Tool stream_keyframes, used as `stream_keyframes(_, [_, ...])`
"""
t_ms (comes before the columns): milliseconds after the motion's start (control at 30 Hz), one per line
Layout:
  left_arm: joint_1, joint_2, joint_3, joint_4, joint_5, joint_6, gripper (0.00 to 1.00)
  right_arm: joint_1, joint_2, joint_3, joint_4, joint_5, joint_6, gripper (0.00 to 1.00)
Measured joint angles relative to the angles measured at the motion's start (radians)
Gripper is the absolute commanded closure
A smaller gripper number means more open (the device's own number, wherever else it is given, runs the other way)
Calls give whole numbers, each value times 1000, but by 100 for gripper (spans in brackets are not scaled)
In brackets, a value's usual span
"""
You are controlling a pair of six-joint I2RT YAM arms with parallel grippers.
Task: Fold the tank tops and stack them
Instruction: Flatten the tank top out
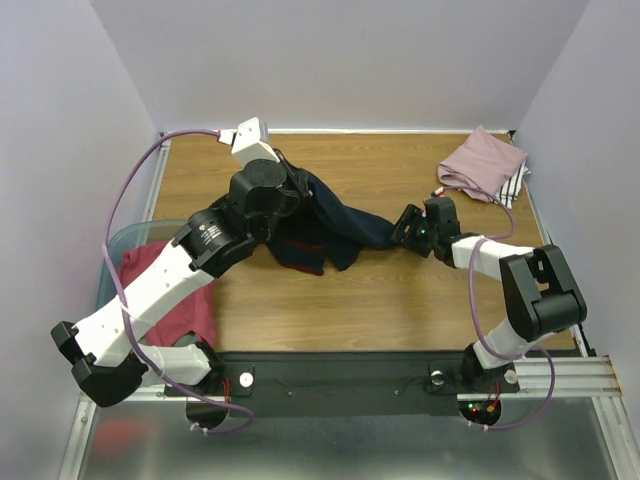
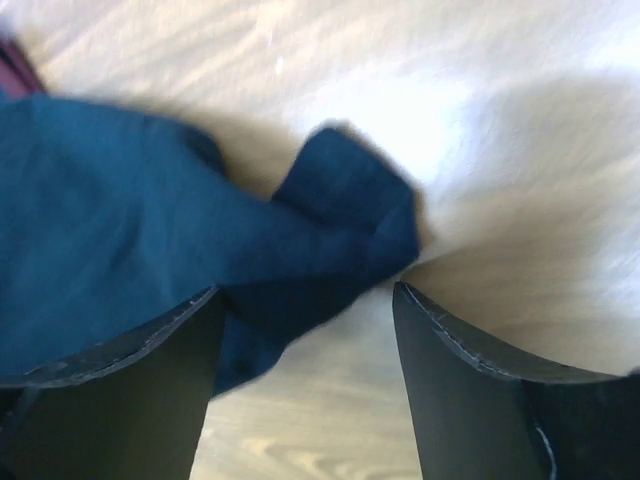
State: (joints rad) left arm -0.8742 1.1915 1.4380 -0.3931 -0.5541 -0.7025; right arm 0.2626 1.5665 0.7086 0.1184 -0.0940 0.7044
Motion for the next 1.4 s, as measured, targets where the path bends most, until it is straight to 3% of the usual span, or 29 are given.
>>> stream_keyframes(100, [6,0,18,-4,-1,9,100,0,23,27,3,24,-21,39])
stream_keyframes(133, [6,0,27,-4,0,14,100,0,29,34,3,31,-29,55])
stream_keyframes(200, [10,0,38,-5,0,19,100,0,44,46,3,40,-44,70])
stream_keyframes(233, [12,0,42,-6,1,21,100,0,50,50,2,43,-48,83])
stream_keyframes(300, [12,0,45,-11,6,29,100,0,55,60,0,46,-57,95])
stream_keyframes(367, [12,0,46,-13,13,39,100,0,55,79,-18,61,-74,99])
stream_keyframes(500, [13,0,51,-16,19,55,100,0,5,132,-137,143,-130,98])
stream_keyframes(600, [24,-3,51,-13,20,71,100,0,-93,194,-283,236,-191,91])
stream_keyframes(700, [55,-14,47,-1,26,77,100,0,-177,299,-406,320,-250,71])
stream_keyframes(800, [159,-53,-16,46,79,76,100,0,-166,379,-452,369,-274,42])
stream_keyframes(933, [296,-51,-120,87,134,75,100,0,-31,442,-472,381,-272,27])
stream_keyframes(1133, [469,76,-288,151,241,69,100,0,154,468,-530,381,-258,24])
stream_keyframes(1267, [540,114,-394,161,296,66,100,-1,126,439,-521,389,-241,26])
stream_keyframes(1400, [559,113,-403,190,323,67,100,-1,43,345,-492,391,-211,30])
